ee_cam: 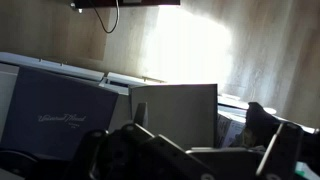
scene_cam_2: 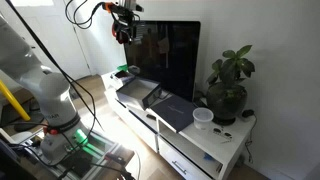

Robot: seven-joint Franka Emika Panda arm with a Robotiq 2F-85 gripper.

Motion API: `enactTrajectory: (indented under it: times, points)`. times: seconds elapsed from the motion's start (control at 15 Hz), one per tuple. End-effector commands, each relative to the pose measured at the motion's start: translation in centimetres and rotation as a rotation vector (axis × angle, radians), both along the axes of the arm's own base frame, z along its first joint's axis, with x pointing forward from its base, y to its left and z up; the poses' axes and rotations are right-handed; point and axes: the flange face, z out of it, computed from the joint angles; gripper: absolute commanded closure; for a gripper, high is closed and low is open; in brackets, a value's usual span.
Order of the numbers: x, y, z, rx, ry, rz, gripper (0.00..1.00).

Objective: Put the grey box in the bottom middle shelf

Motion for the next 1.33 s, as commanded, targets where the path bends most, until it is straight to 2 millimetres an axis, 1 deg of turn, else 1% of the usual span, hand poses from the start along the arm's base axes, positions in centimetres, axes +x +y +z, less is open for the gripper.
enactTrajectory:
  times: [0.0,0.27,0.33,0.53,0.73,0.87,0.93,1.0,1.07,1.13,1.2,1.27]
  points:
    - [0.0,0.0,0.1,0.0,0.0,0.0,0.0]
    - [0.0,0.0,0.1,0.0,0.0,0.0,0.0]
    - [0.8,1.3,-0.8,-0.008,0.027,0.01,0.0]
    - [2.1,7.0,-4.0,-0.011,0.114,0.141,0.0]
    - [3.7,13.2,-8.8,-0.068,0.175,0.252,0.0]
    - [4.3,16.9,-11.8,-0.078,0.23,0.32,0.0]
    - [4.4,18.5,-13.4,-0.072,0.258,0.351,0.0]
    - [4.6,19.7,-14.4,-0.072,0.282,0.381,0.0]
    - [4.1,18.3,-12.8,-0.068,0.25,0.348,0.0]
    - [4.2,19.2,-13.9,-0.07,0.269,0.364,0.0]
    - [4.3,19.4,-14.3,-0.07,0.275,0.367,0.0]
    - [4.3,19.1,-14.3,-0.069,0.274,0.361,0.0]
